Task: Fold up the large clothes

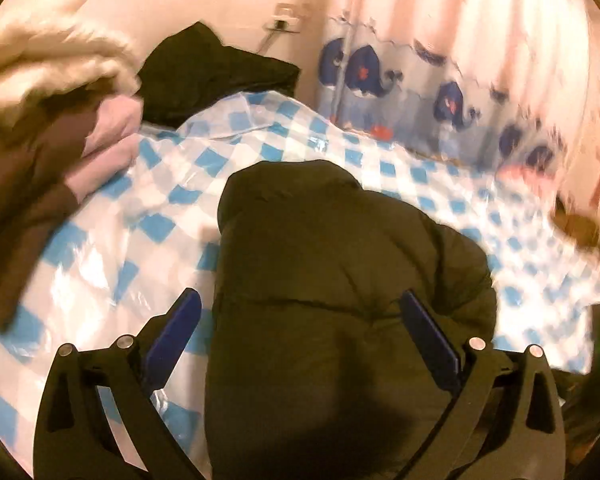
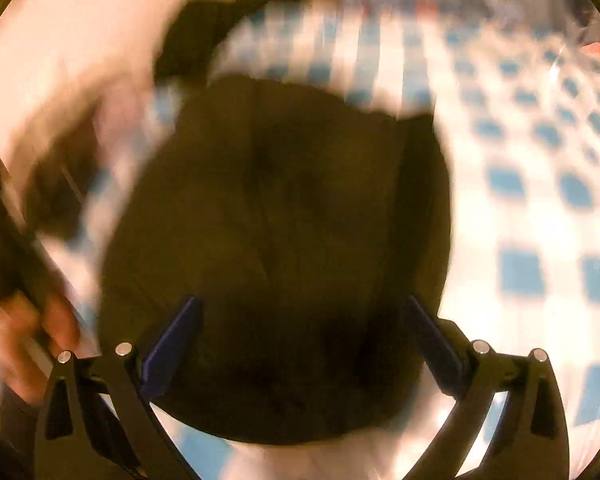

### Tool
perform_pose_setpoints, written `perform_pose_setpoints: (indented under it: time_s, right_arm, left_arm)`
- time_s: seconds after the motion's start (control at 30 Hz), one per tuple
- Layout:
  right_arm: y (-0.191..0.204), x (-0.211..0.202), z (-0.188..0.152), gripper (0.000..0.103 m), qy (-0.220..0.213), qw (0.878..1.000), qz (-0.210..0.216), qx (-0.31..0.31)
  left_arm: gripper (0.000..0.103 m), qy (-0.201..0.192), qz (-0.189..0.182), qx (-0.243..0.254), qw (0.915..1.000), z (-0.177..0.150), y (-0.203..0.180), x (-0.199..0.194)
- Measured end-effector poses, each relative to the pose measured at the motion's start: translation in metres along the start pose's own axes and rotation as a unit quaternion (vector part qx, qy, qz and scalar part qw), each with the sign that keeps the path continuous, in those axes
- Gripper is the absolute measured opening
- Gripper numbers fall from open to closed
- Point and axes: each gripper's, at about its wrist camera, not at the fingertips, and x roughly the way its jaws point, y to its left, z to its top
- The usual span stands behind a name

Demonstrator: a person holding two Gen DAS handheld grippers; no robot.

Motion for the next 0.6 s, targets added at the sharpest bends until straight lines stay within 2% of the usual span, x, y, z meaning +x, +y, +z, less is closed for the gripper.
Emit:
perform_pose_setpoints:
  time_s: [0.07,0.1,0.13,0.17,0.27,0.3,0.43,0.53,0.6]
  right_arm:
    - [0.001,0.002,0.007,0.097,0.019,1.000,-0.008,0.004]
    - [0.005,-0.009,0.011,0.097,0.010,1.000,-0.008,0.000]
    - [0.010,-0.026,0.013,0.097,-0.015,1.000,0.001,-0.008]
    - [0.017,-0.049,0.013,0.097,-0.053,0.998,-0.008,-0.020]
    - [0.031,-0.094,0.010,0.097,-0.155,0.985,-0.047,-0.052]
    - [0.035,-0.100,0.011,0.097,-0.177,0.981,-0.060,-0.060]
    - [0.044,-0.103,0.008,0.097,-0.174,0.982,-0.059,-0.046]
    - [0.054,-0.113,0.004,0.097,-0.181,0.978,-0.091,-0.050]
    - [0.055,-0.116,0.002,0.097,-0.201,0.970,-0.120,-0.059]
  left_arm:
    - [0.096,0.095,-0.008,0.009,0.9954,-0.011,-0.002,0.033]
    - [0.096,0.084,0.007,-0.006,0.9964,-0.014,0.000,0.030]
    - [0.096,0.077,0.010,-0.012,0.9969,-0.012,0.003,0.025]
    - [0.096,0.070,0.006,-0.011,0.9974,-0.010,0.002,0.016]
    - [0.096,0.008,0.034,0.019,0.9992,0.005,-0.013,-0.014]
    - [0.096,0.002,0.038,0.029,0.9989,0.010,-0.020,-0.020]
    - [0.096,0.033,0.039,0.050,0.9974,0.011,-0.040,-0.024]
    - [0.096,0.052,0.045,0.063,0.9956,0.009,-0.043,-0.023]
    - [0.096,0.064,0.042,0.053,0.9956,0.002,-0.038,-0.031]
